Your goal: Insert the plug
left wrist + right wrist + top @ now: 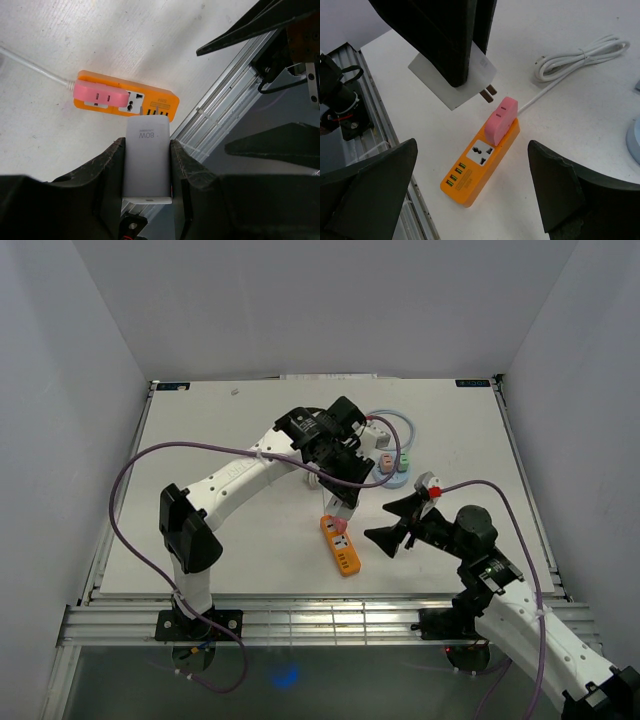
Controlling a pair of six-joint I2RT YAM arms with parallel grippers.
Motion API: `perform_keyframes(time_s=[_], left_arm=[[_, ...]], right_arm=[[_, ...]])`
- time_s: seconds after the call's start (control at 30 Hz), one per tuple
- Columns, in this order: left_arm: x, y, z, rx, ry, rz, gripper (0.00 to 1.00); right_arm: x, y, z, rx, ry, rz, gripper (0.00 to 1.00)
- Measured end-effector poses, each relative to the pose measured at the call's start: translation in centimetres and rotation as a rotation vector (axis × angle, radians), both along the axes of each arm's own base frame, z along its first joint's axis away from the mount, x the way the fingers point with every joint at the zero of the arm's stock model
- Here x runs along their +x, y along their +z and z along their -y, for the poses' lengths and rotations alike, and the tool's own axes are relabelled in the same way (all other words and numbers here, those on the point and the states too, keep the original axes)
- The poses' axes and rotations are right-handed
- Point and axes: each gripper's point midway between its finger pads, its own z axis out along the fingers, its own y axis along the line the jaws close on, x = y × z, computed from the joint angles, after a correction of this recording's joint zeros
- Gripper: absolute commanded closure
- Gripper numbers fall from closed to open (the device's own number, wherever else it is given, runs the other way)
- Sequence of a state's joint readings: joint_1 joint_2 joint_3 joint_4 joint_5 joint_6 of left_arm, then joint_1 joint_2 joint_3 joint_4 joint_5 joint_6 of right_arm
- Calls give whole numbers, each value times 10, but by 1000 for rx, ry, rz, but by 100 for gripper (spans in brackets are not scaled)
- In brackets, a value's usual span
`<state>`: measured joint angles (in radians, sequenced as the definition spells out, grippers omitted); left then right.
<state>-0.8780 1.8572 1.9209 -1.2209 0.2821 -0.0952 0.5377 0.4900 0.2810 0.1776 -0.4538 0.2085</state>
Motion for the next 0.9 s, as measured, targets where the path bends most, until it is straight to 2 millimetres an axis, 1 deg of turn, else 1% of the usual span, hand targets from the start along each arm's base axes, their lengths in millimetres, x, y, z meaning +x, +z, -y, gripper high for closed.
perform_keyframes(time_s=[0.27,0.37,0.43,0.57,0.6,0.9], left_arm=[[13,4,-1,-44,24,-10,100],[18,5,-4,-51,37,-15,100],[21,5,-6,-56,44,-18,100],[23,6,-8,-62,44,-22,100],[23,6,-8,-64,43,-23,100],[18,8,-7,-84,17,-41,100]], right_arm=[[9,44,-32,-75,41,145,5],[12,52,-40,-109,45,202,7],[11,51,-45,-137,54,234,8],[10,40,-53,-197,82,276,8],[10,38,-54,-211,86,283,9],[15,25,-59,-291,80,331,9]])
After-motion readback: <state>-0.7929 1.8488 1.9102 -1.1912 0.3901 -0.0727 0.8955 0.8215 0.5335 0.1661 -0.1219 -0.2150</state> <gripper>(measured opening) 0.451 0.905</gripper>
